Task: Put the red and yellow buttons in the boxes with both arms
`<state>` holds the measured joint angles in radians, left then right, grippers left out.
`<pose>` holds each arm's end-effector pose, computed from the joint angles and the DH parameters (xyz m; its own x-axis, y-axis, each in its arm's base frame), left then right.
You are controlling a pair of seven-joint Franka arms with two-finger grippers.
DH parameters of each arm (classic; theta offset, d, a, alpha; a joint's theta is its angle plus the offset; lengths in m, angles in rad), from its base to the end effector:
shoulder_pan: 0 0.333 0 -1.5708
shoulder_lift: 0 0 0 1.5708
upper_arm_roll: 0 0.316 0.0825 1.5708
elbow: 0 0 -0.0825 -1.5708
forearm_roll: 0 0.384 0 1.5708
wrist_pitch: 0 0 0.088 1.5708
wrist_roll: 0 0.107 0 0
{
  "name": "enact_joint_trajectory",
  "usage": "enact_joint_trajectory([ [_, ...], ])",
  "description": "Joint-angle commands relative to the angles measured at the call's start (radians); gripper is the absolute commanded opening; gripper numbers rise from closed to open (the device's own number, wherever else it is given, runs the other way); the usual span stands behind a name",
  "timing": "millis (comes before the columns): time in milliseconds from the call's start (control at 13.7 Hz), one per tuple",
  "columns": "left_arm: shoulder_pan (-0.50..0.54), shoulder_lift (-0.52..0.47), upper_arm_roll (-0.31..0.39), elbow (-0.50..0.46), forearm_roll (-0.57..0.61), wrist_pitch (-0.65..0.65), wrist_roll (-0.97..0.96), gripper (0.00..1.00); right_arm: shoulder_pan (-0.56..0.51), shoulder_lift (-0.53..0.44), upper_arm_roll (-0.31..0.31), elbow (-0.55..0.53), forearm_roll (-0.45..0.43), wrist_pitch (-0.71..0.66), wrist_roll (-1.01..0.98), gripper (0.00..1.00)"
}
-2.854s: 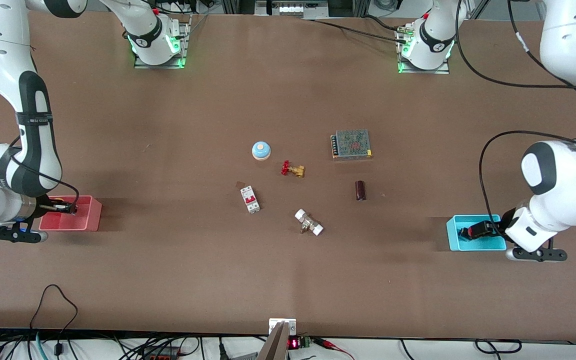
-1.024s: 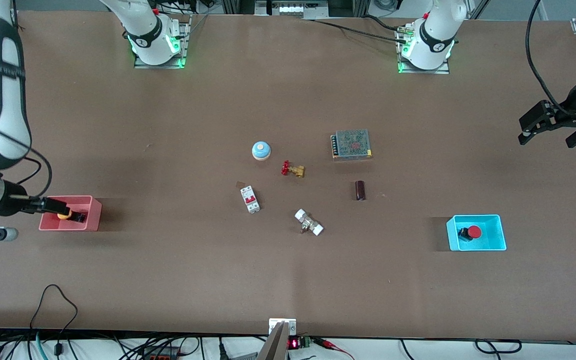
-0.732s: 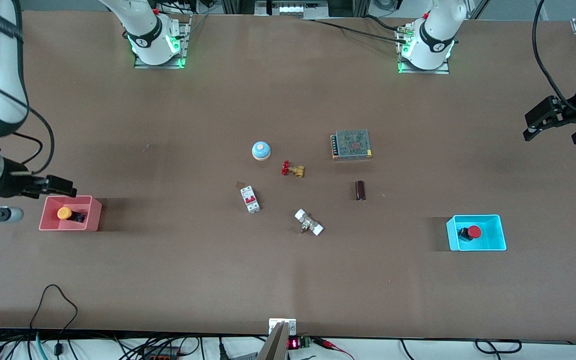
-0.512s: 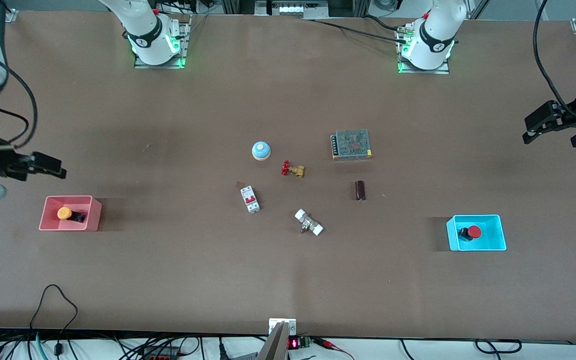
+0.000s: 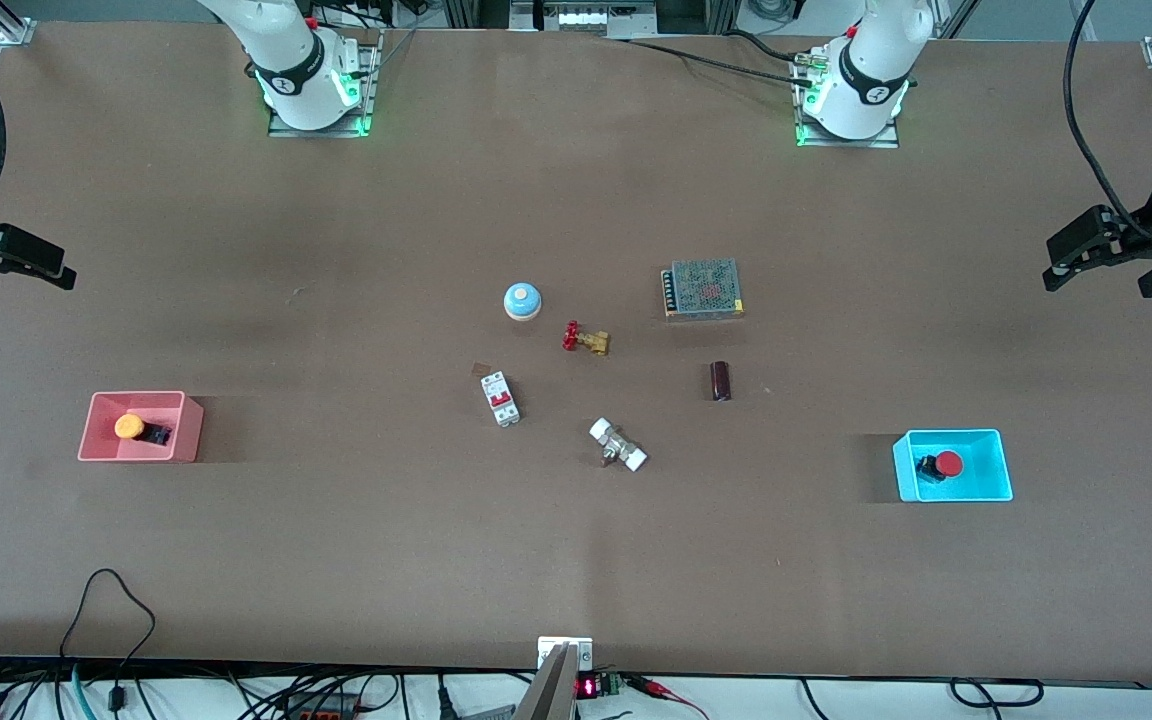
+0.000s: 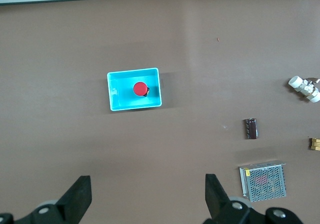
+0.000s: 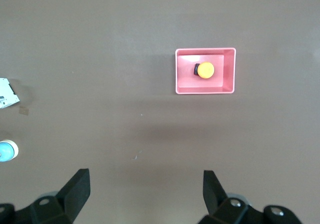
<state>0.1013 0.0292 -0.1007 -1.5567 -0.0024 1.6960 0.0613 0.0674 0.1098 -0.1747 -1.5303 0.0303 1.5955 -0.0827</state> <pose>0.5761 0.0010 0.6265 0.9921 -0.0600 0.1101 -0.0602 -0.9982 -0.0014 0.5857 -0.0545 0.5839 0.9988 -0.0250 -0.0418 -0.0257 -0.9996 -0.0147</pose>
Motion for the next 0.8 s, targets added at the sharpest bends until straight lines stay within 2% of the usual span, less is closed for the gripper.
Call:
enact_joint_trajectory([
  [0,-0.002,-0.026,0.001,-0.023,0.002,0.013,-0.006,1.00,0.002,-0.033,0.011,-0.024,-0.016,-0.051,0.057,1.00],
  [732,-0.002,-0.028,0.001,-0.023,0.004,0.013,-0.006,1.00,-0.006,-0.073,0.008,-0.057,-0.016,-0.055,0.031,1.00],
])
